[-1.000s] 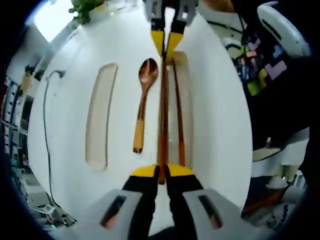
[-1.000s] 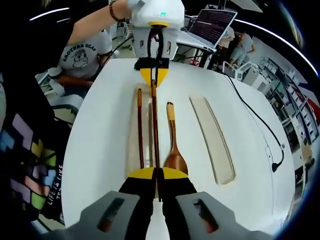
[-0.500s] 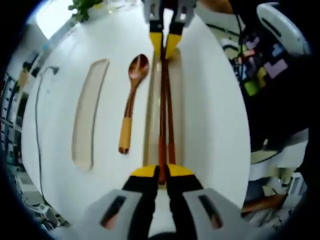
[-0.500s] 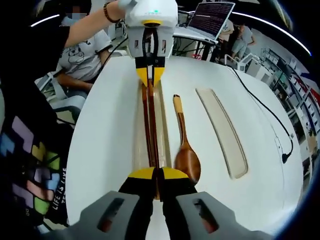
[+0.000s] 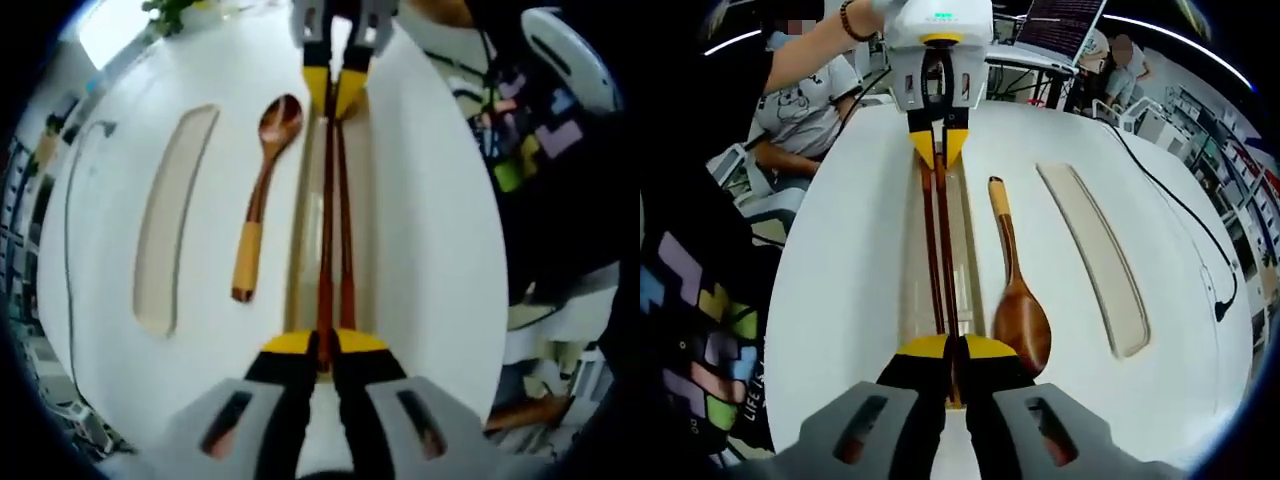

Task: Arrange the utensils inside the cutlery case until each visible utensil rests in its matching compartment.

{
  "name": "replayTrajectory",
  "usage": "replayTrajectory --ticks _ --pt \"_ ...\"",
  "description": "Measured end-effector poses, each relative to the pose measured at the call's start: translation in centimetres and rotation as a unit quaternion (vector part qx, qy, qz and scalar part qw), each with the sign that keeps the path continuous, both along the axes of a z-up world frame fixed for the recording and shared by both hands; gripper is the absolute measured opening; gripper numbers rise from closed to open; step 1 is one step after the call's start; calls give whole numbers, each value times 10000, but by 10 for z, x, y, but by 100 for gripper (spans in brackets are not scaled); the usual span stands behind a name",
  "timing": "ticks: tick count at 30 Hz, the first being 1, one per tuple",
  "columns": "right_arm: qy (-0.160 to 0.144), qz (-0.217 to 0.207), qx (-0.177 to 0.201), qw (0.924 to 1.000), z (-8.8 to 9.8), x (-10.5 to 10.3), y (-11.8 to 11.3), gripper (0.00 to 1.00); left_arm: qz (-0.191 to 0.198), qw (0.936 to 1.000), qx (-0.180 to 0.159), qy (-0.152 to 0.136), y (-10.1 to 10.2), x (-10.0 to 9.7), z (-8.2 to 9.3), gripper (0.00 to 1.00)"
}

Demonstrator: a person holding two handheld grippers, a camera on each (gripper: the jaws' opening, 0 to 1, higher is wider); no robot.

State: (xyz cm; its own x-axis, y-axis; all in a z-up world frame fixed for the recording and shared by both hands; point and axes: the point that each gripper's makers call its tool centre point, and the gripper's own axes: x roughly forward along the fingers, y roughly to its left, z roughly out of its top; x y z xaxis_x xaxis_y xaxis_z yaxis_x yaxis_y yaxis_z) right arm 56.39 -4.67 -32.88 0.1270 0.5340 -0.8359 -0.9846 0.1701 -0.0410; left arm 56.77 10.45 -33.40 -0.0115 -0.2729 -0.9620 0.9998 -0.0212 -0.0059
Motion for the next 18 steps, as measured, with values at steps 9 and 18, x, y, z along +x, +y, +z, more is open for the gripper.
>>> replayTrajectory --ticks 9,18 --pt "-24 7 2 10000 0 1 0 2 50 10000 -40 19 -1 0 -2 6" --pt "-54 130 81 9999 0 -4 -1 4 124 9997 -191 -99 -2 -1 -2 7"
